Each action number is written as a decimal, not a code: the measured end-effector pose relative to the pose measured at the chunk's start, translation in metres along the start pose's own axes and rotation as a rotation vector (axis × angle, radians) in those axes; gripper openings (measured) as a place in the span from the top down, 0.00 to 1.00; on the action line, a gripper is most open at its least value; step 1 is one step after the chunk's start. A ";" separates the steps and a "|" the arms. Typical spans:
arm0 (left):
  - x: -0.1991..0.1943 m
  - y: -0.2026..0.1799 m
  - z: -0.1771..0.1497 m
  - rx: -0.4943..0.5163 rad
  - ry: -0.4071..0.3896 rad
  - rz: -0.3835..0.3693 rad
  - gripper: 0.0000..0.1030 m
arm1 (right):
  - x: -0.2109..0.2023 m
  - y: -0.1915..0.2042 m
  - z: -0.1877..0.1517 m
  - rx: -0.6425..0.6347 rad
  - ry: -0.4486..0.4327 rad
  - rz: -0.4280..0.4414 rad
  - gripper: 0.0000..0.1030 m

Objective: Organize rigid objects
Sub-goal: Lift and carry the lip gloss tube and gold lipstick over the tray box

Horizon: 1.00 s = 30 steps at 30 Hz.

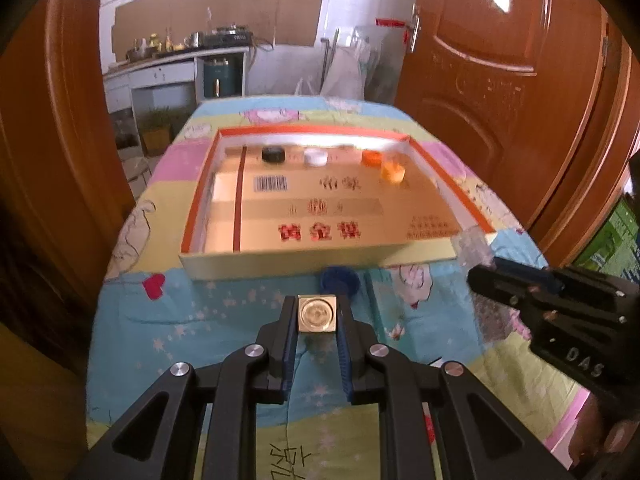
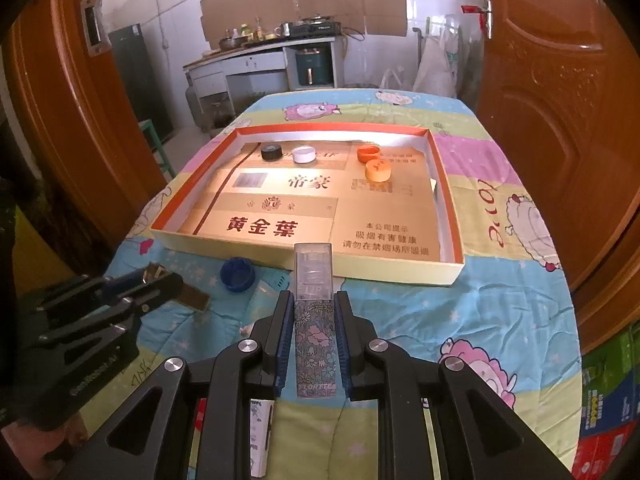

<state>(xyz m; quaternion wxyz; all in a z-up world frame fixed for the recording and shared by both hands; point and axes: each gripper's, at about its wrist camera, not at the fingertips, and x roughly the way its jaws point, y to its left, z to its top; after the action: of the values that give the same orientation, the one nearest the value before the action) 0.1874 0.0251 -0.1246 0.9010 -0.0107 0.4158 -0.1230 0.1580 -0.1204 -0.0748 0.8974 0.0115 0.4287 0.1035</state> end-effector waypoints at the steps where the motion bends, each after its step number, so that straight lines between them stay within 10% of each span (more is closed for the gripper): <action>1: 0.002 0.001 -0.001 -0.002 0.008 0.000 0.82 | 0.001 0.000 -0.001 0.002 0.002 0.001 0.80; 30: 0.016 0.000 0.003 0.001 -0.024 -0.007 0.83 | 0.006 -0.021 -0.006 0.057 0.014 0.018 0.80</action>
<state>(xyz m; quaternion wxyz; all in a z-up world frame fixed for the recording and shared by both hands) 0.1998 0.0217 -0.1344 0.9055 -0.0131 0.4047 -0.1265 0.1613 -0.1404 -0.0855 0.8928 0.0403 0.4376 0.0992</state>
